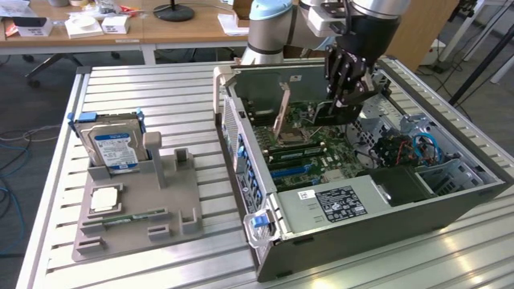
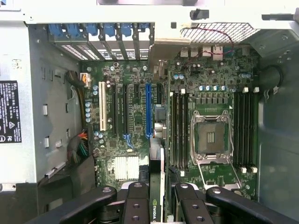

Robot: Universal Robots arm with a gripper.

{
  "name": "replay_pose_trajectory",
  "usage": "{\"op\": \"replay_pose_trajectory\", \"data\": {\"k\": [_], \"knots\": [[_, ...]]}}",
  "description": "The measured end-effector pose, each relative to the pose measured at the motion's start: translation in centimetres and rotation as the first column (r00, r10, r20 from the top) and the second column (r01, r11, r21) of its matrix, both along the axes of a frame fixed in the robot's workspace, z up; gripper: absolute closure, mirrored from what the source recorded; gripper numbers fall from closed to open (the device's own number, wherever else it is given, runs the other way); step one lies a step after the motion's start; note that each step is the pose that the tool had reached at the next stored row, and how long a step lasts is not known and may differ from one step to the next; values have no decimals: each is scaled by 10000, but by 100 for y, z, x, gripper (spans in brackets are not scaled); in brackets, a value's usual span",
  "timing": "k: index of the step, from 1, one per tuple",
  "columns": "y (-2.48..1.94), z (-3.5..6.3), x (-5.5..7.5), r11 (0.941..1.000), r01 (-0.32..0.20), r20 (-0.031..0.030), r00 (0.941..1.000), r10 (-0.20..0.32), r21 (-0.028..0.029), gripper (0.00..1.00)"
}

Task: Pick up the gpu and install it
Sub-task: 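Insert the gpu into the slot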

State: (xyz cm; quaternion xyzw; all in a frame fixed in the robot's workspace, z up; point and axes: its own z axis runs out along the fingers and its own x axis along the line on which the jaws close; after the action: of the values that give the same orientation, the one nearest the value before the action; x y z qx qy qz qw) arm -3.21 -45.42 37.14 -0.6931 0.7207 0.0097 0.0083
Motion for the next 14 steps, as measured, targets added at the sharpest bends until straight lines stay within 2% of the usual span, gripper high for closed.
{"op": "replay_pose_trajectory", "data": {"k": [14], "knots": [[7, -215, -22, 10000, -2, 0, 10000, 2, 0, 74]]}}
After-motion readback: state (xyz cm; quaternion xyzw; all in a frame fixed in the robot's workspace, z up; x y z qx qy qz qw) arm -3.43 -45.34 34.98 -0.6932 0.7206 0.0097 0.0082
